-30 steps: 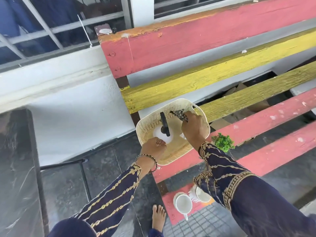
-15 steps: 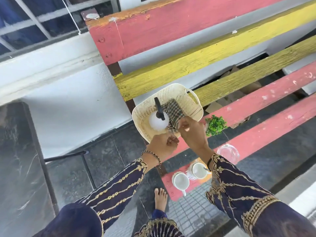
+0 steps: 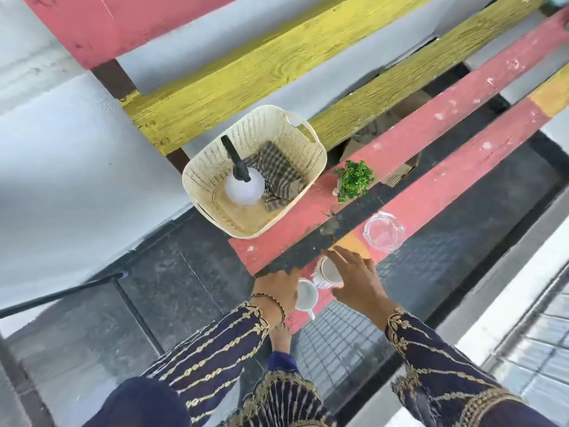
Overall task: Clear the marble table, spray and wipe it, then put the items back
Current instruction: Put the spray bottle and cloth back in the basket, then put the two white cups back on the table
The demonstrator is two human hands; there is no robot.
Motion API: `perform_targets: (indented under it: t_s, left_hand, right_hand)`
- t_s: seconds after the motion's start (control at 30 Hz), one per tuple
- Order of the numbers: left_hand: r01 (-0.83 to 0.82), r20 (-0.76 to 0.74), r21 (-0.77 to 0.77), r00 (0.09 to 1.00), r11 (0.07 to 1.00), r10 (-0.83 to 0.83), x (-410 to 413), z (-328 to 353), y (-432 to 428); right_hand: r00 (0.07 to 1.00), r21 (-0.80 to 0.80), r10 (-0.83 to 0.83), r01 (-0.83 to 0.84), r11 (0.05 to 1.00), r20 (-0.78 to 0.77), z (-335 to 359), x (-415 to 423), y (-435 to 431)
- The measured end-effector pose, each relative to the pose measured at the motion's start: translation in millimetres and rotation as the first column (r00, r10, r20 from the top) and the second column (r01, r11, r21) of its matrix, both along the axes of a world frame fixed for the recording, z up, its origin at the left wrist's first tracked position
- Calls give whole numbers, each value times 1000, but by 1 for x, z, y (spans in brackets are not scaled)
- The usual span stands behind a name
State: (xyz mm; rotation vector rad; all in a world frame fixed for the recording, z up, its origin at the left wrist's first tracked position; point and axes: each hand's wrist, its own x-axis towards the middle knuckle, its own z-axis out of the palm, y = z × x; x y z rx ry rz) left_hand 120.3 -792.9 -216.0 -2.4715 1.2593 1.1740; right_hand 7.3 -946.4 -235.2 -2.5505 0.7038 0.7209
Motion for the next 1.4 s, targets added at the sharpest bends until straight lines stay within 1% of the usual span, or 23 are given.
perform_targets:
  t_s: [0.07, 0.13, 0.2, 0.37, 0.43, 0.53, 0.7, 0.83, 0.93, 1.03, 1.1, 1.17, 1.23, 1.27, 1.37, 1.4]
  left_hand:
    - [0, -7, -7, 1000, 1000, -1, -5, -11, -1]
    - [1, -11, -24, 1000, 1000, -1, -8, -20, -1]
    - [-12, -40, -38, 999, 999, 11, -10, -28, 1]
    - [-202, -179, -96, 967, 975, 183, -2, -38, 7]
    - [-251, -190, -102, 955, 963, 228, 0, -33, 12]
    - [-342, -220, -143, 926, 929, 307, 6, -17, 27]
    - [-436, -220, -216, 893, 873, 392, 14, 31, 71]
    - [-551, -248, -292, 833, 782, 495, 14, 84, 133]
    - [-584, -240, -367, 811, 724, 533, 13, 127, 183]
    - [-660, -285, -448, 744, 603, 604, 11, 173, 247]
    - [-691, -292, -488, 705, 533, 647, 10, 204, 296]
    - [-735, -289, -505, 638, 452, 714, 8, 231, 352]
    - [-760, -293, -521, 586, 387, 756, 6, 247, 399]
    - [-771, -288, -517, 565, 371, 773, 4, 255, 424]
    - [-796, -230, -528, 469, 296, 852, -10, 274, 497]
    - [-799, -189, -534, 433, 278, 881, -18, 278, 526]
  right_hand:
    - [1000, -3, 7, -7, 1000, 2, -10, -5, 0]
    - [999, 4, -23, 22, 1000, 32, -18, -6, 0]
    - [998, -11, -25, 26, 1000, 52, -24, -5, 1]
    - [999, -132, 49, -46, 990, 21, -18, 2, 6]
    - [998, -155, 59, -56, 986, 19, -9, 3, 12]
    - [997, -140, 54, -45, 989, 62, 8, 7, 26]
    - [993, -143, 81, -68, 987, 88, 50, 10, 66]
    - [984, -128, 114, -97, 987, 139, 98, 14, 117]
    - [969, -114, 127, -104, 988, 211, 138, 20, 157]
    - [947, -142, 159, -123, 982, 280, 184, 31, 211]
    - [921, -111, 146, -113, 987, 361, 213, 38, 252]
    - [890, -63, 162, -150, 987, 427, 236, 48, 300]
    - [870, -33, 178, -184, 982, 459, 252, 57, 338]
    - [862, -27, 187, -198, 980, 470, 260, 61, 359]
    - [869, -14, 230, -249, 968, 438, 275, 70, 422]
    - [871, -10, 258, -280, 960, 418, 277, 72, 448]
